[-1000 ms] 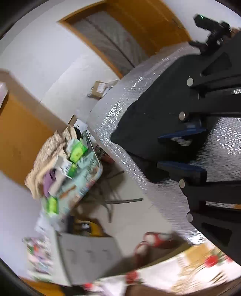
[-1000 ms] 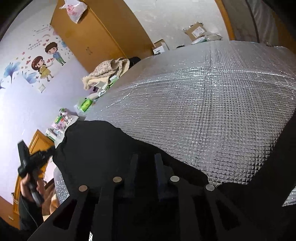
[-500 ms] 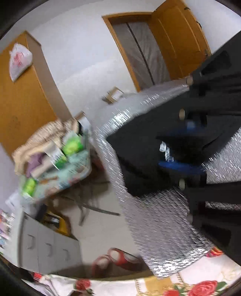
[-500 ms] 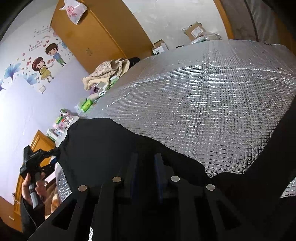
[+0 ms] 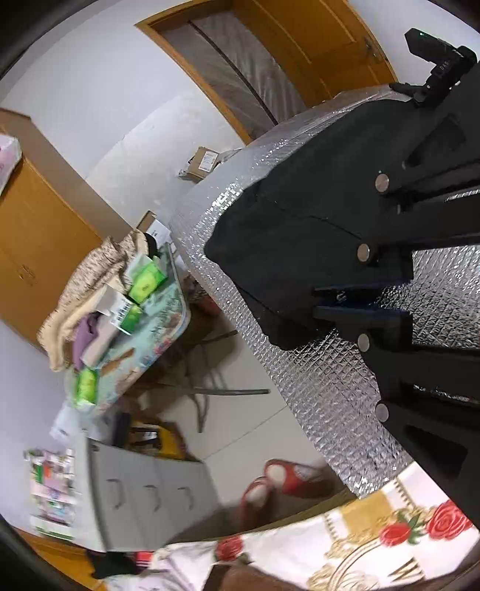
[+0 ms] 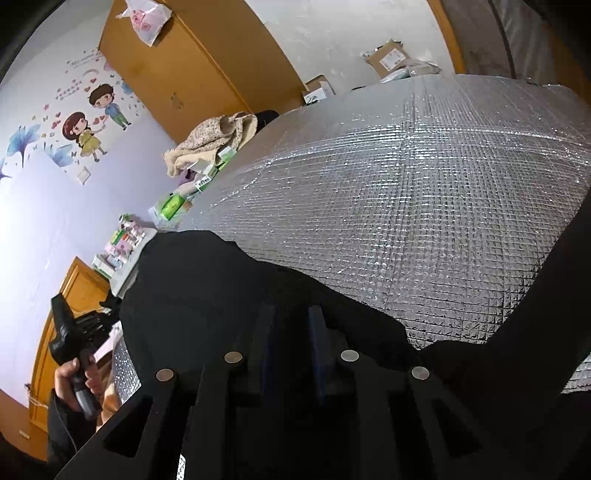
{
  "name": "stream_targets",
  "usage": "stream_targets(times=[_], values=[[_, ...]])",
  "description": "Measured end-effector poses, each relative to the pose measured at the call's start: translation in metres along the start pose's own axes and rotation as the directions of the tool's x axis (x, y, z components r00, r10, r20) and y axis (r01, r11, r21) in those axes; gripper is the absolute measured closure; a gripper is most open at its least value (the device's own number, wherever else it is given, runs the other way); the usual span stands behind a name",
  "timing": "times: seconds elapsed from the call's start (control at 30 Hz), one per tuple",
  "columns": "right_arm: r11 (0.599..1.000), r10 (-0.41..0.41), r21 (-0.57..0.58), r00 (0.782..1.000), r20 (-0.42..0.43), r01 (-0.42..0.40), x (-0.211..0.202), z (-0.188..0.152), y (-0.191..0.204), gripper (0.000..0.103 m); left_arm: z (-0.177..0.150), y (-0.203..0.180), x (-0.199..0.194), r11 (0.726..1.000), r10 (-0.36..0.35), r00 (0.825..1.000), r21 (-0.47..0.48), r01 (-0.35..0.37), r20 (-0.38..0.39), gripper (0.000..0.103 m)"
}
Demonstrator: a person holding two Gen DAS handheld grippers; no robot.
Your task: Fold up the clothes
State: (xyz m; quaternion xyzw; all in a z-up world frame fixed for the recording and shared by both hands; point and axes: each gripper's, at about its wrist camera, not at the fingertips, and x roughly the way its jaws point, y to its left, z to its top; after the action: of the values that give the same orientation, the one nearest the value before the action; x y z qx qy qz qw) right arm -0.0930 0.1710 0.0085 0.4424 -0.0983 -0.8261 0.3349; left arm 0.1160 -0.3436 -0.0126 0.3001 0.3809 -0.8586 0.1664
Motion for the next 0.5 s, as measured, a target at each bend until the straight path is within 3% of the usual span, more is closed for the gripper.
stream_targets(times=[0.13,0.23,0.37,0.5], values=[[1.000,-0.005,-0.014,1.000,0.005,0.005,-0.002,0.002,0.005,0.083,0.008,-0.017,-0.029,0.998,0.052,0.993,0.033,-0.055,0.105,0.093],[1.000,0.008,-0.023,1.000,0.013,-0.008,-0.004,0.005,0.010,0.081,0.009,-0.041,-0.038,0.996,-0.006,0.990,0.087,-0.006,0.141,0.093],[0.998,0.036,-0.050,0.999,0.016,-0.035,0.002,0.015,0.023,0.081,-0.012,-0.084,-0.016,0.970,-0.110,0.993,0.222,0.101,0.032,0.093],[0.996,0.046,-0.069,0.999,-0.007,-0.047,0.016,0.020,0.033,0.081,-0.042,-0.100,0.024,0.950,-0.105,0.984,0.279,0.141,-0.140,0.093]])
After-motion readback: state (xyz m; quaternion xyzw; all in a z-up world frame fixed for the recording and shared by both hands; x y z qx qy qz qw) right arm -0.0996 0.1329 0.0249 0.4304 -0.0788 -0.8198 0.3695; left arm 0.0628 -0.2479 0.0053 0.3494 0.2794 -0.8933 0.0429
